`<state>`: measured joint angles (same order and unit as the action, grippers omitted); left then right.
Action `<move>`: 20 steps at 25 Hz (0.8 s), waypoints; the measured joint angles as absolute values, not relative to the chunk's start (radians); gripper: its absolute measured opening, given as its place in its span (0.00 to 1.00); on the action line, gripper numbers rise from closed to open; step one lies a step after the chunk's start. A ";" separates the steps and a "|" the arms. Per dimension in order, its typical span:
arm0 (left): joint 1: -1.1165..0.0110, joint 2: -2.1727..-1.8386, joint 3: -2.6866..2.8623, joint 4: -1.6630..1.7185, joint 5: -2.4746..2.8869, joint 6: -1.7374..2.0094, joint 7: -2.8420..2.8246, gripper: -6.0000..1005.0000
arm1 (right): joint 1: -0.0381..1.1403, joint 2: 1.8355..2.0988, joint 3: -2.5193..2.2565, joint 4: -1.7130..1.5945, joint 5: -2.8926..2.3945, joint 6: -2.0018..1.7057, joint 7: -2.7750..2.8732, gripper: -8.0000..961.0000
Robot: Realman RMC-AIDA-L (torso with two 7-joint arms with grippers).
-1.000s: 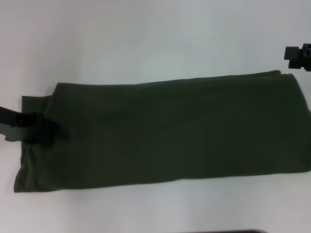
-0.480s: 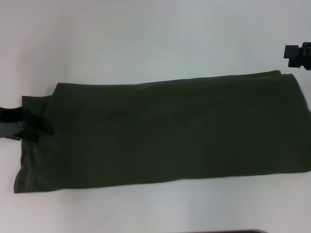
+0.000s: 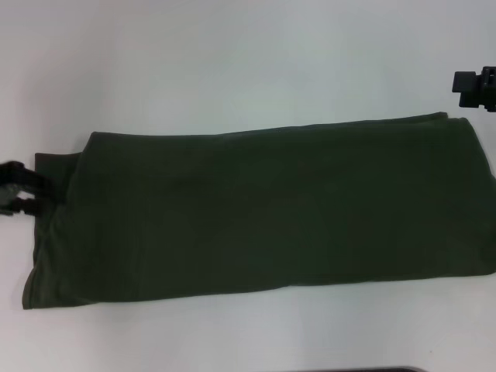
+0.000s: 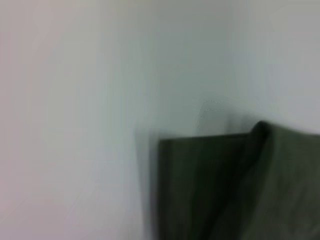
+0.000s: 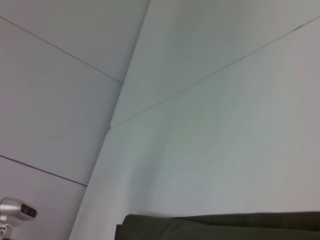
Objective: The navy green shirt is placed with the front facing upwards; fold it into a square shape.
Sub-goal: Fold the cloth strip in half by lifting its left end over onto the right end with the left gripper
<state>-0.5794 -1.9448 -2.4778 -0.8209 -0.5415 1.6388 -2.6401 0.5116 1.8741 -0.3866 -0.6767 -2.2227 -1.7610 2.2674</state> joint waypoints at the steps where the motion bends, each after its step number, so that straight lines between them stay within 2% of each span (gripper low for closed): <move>1: -0.576 -1.945 -2.498 -0.840 -0.544 1.661 -2.637 0.52 | 0.511 1.873 -0.387 -0.677 -2.223 -1.761 2.267 0.69; 8: -0.561 -1.947 -2.599 -0.936 -0.555 1.798 -2.620 0.52 | 0.515 1.871 -0.387 -0.677 -2.223 -1.761 2.267 0.69; 16: -0.583 -2.009 -2.582 -0.879 -0.591 1.811 -2.555 0.52 | 0.514 1.873 -0.387 -0.676 -2.223 -1.754 2.267 0.69; 20: -0.588 -2.020 -2.509 -0.859 -0.582 1.767 -2.563 0.52 | 0.515 1.874 -0.391 -0.676 -2.223 -1.753 2.267 0.69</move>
